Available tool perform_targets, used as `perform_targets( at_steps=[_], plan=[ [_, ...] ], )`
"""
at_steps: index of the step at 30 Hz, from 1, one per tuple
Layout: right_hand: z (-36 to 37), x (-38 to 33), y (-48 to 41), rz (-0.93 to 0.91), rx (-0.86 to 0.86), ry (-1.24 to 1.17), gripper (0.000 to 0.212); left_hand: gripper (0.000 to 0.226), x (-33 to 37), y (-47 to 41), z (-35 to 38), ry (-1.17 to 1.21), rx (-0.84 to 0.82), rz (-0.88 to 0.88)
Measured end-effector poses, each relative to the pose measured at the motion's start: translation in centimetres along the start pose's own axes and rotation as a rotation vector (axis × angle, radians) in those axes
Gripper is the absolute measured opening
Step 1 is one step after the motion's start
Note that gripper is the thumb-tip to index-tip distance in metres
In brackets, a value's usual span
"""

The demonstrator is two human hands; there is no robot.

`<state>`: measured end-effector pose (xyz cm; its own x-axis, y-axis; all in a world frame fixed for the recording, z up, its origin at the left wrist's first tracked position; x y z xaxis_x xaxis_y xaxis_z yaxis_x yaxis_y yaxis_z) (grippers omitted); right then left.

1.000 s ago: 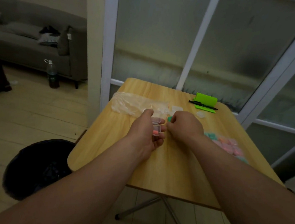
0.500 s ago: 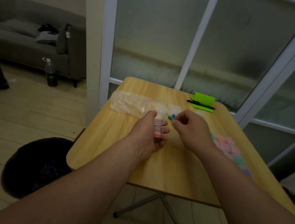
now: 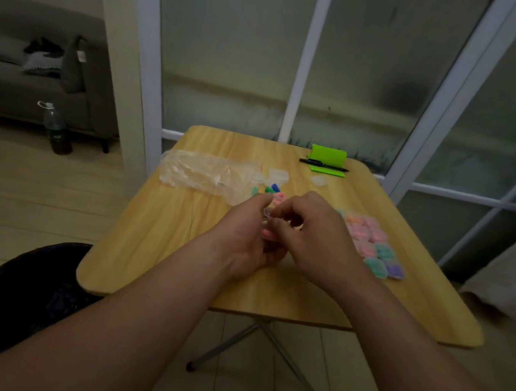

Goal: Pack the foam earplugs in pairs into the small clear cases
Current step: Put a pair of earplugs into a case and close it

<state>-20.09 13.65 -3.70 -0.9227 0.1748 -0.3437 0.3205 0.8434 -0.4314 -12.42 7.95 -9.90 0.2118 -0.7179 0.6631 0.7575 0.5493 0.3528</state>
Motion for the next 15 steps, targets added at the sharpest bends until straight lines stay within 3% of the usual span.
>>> perform_targets(
  at_steps=[7, 12, 15],
  plan=[
    [1.0, -0.1, -0.3, -0.031, -0.043, 0.069, 0.011, 0.053, -0.2, -0.7, -0.5, 0.024, 0.002, -0.003],
    [-0.9, 1.5, -0.6, 0.061, 0.091, -0.089, 0.007, 0.038, -0.1, 0.0, -0.3, -0.005, -0.023, -0.039],
    [-0.9, 2.8, -0.8, 0.148, 0.082, -0.194, 0.018, 0.046, -0.1, 0.0, -0.4, -0.013, -0.026, -0.054]
  ],
)
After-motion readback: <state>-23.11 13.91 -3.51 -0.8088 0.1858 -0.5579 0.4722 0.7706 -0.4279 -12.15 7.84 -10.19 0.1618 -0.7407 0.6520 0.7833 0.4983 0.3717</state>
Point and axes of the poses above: each hand's wrist, its own y-axis away from the middle knuckle, its own z-axis out of the palm, x = y × z, the point moved 8 cm from there along -y, towards the middle knuckle, and after that the axes turned 12 degrees about y, right-handed, at the moved point
